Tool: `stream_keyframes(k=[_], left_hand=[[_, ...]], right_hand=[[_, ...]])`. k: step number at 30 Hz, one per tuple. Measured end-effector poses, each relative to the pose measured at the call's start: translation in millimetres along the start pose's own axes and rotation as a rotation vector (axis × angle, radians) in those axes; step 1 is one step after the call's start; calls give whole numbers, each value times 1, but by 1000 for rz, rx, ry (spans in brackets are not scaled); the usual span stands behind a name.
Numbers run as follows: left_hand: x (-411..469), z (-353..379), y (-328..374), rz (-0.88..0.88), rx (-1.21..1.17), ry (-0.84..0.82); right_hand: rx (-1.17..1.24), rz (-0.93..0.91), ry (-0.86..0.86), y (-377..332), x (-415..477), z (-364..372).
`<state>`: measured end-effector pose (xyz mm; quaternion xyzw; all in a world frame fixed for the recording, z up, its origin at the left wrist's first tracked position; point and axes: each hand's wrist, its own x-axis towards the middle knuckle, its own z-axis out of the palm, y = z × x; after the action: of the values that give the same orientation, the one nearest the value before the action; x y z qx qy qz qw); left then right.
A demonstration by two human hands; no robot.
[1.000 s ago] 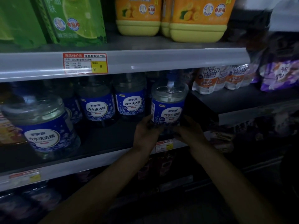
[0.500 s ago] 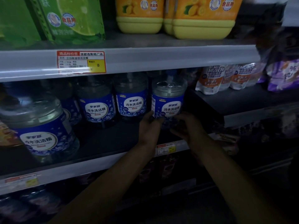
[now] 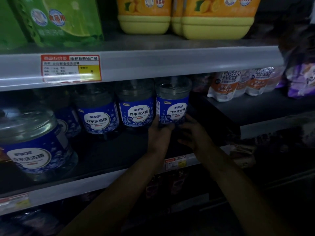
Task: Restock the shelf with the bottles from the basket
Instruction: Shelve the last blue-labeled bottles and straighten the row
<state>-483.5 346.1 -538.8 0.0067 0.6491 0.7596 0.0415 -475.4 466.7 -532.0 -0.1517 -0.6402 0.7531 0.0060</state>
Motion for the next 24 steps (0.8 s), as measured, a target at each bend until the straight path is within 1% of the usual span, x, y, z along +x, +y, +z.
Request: stream_keyframes(k=[5, 8, 18, 21, 24], left_hand=[[9, 2, -3, 21, 21, 5], [13, 2, -3, 11, 21, 2], [15, 4, -3, 51, 28, 18], [17, 4, -5, 68, 14, 18], [18, 5, -8, 79, 19, 9]], right_hand=[[-54, -21, -20, 1, 8, 1], [-72, -17, -3, 3, 14, 3], [-67, -58, -1, 9, 26, 7], [-66, -50, 13, 8, 29, 7], [-79, -42, -10, 7, 29, 7]])
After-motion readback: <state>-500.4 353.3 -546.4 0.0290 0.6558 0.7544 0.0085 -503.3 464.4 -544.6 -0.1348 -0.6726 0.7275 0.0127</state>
